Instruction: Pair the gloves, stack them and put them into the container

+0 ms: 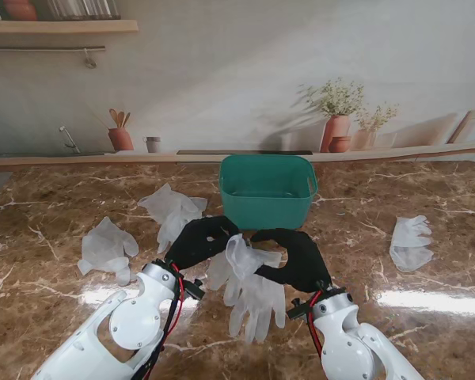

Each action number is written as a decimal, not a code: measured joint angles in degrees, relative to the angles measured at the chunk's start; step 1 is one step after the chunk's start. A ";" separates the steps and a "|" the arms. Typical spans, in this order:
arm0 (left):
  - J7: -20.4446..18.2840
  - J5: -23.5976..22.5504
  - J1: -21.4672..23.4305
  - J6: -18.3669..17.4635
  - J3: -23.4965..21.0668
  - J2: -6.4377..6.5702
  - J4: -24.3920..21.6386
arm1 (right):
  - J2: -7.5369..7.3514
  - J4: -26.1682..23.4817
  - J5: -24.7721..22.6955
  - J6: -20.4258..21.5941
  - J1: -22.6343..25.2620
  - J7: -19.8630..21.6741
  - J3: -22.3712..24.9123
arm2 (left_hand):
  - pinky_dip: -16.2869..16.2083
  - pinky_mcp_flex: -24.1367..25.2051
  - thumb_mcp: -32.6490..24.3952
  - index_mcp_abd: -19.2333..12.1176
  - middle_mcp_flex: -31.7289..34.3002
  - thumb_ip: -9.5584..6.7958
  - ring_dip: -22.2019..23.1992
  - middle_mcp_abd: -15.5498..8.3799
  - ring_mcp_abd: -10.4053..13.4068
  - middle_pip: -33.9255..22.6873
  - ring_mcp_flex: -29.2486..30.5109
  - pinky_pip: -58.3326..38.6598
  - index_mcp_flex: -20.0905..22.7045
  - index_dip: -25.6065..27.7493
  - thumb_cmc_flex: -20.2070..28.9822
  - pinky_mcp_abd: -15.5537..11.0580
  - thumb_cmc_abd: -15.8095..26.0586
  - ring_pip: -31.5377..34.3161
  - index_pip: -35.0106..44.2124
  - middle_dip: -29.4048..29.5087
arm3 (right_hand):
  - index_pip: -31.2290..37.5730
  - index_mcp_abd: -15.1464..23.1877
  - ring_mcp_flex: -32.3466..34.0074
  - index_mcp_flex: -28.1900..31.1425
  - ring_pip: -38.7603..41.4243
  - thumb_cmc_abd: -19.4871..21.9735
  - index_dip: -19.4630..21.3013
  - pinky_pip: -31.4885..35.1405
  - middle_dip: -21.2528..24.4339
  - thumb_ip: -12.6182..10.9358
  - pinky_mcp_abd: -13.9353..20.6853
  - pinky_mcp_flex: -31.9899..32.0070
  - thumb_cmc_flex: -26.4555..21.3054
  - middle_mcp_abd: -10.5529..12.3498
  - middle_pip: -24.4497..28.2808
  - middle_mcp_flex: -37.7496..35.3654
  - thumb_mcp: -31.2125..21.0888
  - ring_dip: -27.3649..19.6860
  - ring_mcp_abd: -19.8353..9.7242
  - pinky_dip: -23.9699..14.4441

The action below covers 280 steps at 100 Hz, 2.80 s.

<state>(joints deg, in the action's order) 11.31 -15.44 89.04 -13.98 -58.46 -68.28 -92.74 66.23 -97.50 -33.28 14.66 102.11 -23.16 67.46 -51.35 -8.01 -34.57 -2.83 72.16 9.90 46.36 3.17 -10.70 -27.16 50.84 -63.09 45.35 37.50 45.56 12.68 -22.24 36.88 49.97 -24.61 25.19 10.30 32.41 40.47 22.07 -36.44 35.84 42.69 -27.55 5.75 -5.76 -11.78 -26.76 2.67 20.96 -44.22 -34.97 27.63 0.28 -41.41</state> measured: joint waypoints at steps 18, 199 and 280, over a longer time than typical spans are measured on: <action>-1.61 -0.04 0.20 0.37 -0.53 0.41 -0.49 | 1.02 -0.41 3.11 1.99 0.41 1.16 0.73 | 0.00 -0.01 0.00 0.02 0.00 0.00 0.01 0.00 0.00 0.00 0.00 -0.03 0.00 -0.04 0.00 0.00 0.00 0.01 0.58 0.33 | 26.29 8.31 4.76 12.27 3.71 -2.68 -11.00 3.70 -2.81 8.25 -0.04 -2.72 -0.39 1.14 2.22 -10.75 -23.12 1.93 -0.29 -1.40; -28.17 8.57 7.26 -1.56 -7.85 7.50 -6.59 | -3.29 -10.60 15.58 -2.81 9.88 25.80 6.67 | 1.31 -0.90 0.23 1.29 3.76 -0.13 2.58 -1.53 -0.32 -4.74 4.39 0.01 3.01 -7.11 0.37 1.97 -3.50 3.02 0.62 -3.97 | 31.07 -2.76 29.53 14.69 37.48 1.28 -8.33 40.95 -15.55 8.86 -4.40 -23.06 -0.53 -0.82 16.79 -32.38 -25.26 16.93 1.94 -7.79; -7.60 -3.63 -15.09 9.32 12.19 0.80 17.13 | 0.27 15.67 8.48 -12.65 -13.27 11.46 -5.83 | 1.40 -0.65 -0.79 1.69 3.76 -0.18 2.58 -1.54 -0.32 -6.12 4.39 0.01 3.01 -7.11 0.46 1.86 -3.30 4.48 0.64 -4.27 | 31.07 -2.46 29.50 14.65 37.48 0.57 -8.83 40.95 -15.55 8.86 -4.31 -22.41 0.47 -0.86 16.79 -32.38 -26.48 16.93 1.94 -6.49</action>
<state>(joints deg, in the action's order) 3.71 -19.07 73.94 -4.66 -46.27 -67.48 -75.61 66.50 -81.83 -24.79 2.01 88.83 -11.70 61.63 -49.95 -8.66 -35.36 -1.13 75.92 9.72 48.94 1.63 -11.02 -33.28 55.23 -63.09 48.35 30.39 46.02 14.53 -25.55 41.36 50.61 -28.88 56.26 7.84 61.91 55.12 59.56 -35.87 27.01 83.64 -43.10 14.61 -10.07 -34.19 -26.29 1.81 37.75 -76.60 -61.45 44.57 2.22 -47.90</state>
